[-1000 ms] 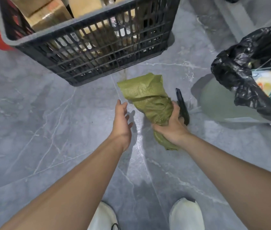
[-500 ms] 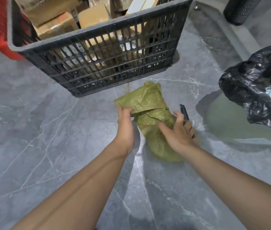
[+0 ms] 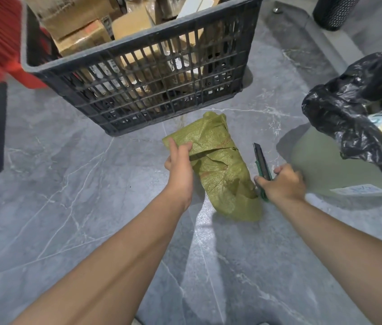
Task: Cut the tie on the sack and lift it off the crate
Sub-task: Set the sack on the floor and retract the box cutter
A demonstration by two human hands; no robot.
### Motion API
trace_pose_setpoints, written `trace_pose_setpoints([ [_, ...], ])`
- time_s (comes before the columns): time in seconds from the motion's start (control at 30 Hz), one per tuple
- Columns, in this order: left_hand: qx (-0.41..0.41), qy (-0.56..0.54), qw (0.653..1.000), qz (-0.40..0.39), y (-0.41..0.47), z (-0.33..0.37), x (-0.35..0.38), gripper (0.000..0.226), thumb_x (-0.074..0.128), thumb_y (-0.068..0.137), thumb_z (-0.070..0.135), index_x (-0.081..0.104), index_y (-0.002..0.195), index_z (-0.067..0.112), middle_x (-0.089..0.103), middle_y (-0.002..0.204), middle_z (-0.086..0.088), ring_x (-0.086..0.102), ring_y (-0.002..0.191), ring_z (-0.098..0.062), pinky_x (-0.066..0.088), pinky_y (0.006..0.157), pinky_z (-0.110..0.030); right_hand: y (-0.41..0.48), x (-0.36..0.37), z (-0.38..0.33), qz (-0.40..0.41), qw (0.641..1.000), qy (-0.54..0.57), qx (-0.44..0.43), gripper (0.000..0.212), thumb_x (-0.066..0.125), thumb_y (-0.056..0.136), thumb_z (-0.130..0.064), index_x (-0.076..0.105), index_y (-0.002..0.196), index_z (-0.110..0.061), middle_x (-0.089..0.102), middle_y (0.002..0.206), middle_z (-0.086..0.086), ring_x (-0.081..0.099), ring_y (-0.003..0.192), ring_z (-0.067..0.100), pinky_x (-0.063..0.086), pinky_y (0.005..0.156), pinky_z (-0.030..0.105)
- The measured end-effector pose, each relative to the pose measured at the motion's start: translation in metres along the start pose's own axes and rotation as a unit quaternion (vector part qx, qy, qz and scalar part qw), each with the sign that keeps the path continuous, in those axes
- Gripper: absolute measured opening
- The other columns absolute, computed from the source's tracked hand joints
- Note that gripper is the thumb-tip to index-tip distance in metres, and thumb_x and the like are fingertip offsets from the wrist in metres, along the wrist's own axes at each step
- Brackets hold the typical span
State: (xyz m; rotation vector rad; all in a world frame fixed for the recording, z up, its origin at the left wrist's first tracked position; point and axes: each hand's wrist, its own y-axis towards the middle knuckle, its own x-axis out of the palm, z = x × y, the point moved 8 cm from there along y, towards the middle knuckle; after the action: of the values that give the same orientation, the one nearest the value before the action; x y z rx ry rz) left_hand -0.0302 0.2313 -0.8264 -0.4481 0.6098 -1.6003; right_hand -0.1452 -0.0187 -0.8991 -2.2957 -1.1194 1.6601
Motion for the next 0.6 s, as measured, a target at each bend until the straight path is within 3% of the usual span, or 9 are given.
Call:
trace_pose_setpoints([
  [0.17, 0.003, 0.011, 1.000, -0.001, -0.006, 0.000, 0.003, 0.074, 0.046, 0.101, 0.043, 0.008, 0.164, 0.046, -0.001, 0.174, 0.002, 0.010, 0.159, -0.024, 0.011, 0.124, -0.055, 0.003, 0.001, -0.003, -0.010, 1.000, 0.003, -0.025, 0.037, 0.079, 0.080, -0.033, 0.057, 0.103, -0.013, 0.064, 0.106, 0.015, 0.058, 0.105, 0.036, 0.042, 0.077, 0.036],
  [0.33, 0.000, 0.012, 1.000, 0.004, -0.009, 0.004, 0.006, 0.070, 0.046, 0.103, 0.040, 0.011, 0.164, 0.045, 0.001, 0.171, 0.002, 0.013, 0.158, -0.025, 0.013, 0.124, -0.054, -0.002, -0.003, -0.011, -0.035, 0.999, 0.033, -0.017, 0.051, 0.073, 0.087, -0.037, 0.053, 0.115, 0.001, 0.062, 0.106, 0.018, 0.058, 0.105, 0.038, 0.043, 0.076, 0.036],
  [0.47, 0.004, 0.021, 1.000, 0.005, -0.016, 0.016, 0.008, 0.068, 0.045, 0.104, 0.041, 0.013, 0.165, 0.043, 0.002, 0.171, 0.001, 0.014, 0.158, -0.024, 0.013, 0.124, -0.053, -0.015, -0.011, -0.032, -0.065, 0.991, 0.101, -0.058, 0.034, 0.067, 0.094, -0.031, 0.045, 0.103, -0.007, 0.054, 0.085, 0.006, 0.057, 0.086, 0.031, 0.039, 0.069, 0.034],
  [0.6, 0.007, 0.024, 1.000, 0.003, -0.022, 0.036, 0.010, 0.067, 0.045, 0.105, 0.039, 0.014, 0.165, 0.043, 0.000, 0.173, 0.001, 0.011, 0.158, -0.021, 0.011, 0.124, -0.055, -0.022, -0.012, -0.055, -0.109, 0.972, 0.198, -0.069, 0.026, 0.063, 0.095, -0.021, 0.041, 0.105, -0.011, 0.066, 0.091, 0.017, 0.067, 0.066, 0.025, 0.057, 0.060, 0.041],
])
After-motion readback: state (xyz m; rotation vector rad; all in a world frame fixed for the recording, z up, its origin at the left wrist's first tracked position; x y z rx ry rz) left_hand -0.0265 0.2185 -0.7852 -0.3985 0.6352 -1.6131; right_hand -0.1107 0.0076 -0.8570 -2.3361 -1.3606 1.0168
